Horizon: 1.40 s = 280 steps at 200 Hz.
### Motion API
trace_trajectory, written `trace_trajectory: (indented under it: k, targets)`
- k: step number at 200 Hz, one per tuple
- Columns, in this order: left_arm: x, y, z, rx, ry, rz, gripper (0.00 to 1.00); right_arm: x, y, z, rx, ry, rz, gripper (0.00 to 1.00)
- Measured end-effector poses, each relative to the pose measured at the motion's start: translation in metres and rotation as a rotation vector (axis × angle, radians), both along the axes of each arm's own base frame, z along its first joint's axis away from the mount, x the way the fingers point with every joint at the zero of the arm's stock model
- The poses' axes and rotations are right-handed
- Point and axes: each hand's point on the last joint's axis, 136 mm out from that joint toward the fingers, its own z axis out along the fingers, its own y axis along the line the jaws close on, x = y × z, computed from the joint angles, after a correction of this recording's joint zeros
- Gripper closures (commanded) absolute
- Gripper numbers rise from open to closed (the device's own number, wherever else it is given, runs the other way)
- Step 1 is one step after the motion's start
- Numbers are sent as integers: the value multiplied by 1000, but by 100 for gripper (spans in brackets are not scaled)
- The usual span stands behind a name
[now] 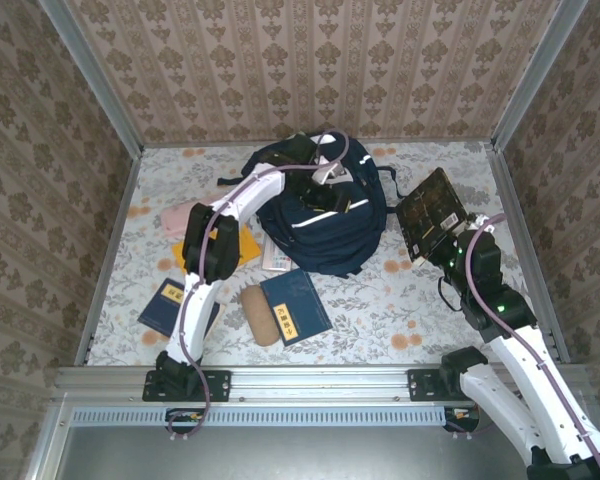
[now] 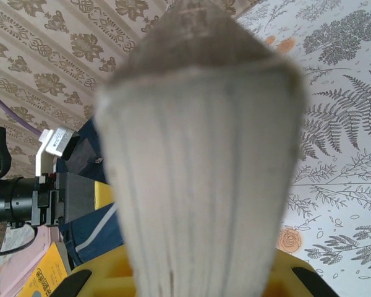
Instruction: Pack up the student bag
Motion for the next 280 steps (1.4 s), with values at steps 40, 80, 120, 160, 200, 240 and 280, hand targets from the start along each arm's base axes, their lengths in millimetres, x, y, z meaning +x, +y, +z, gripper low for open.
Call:
trace_trajectory:
  k: [40,80,120,160,200,240,280]
  targets:
    - [-12,-5,-7,1,28,-23,34,1,-3,-10,14,26,-3,100]
    - [-12,2,-17,21,45,-12,33,1,-1,-13,24,35,10,100]
    - [-9,3,-20,37,31,-8,43,1,-1,-13,27,36,12,100]
    - [-6,3,-33,57,25,-13,68,1,0,-13,34,37,20,100]
    - [3,4,-32,111,-39,3,95,1,2,-13,44,39,26,100]
    - [10,2,-19,112,-77,9,100,0,3,-14,55,42,30,100]
    - [23,4,27,-4,-44,77,100,-1,4,-15,60,52,34,100]
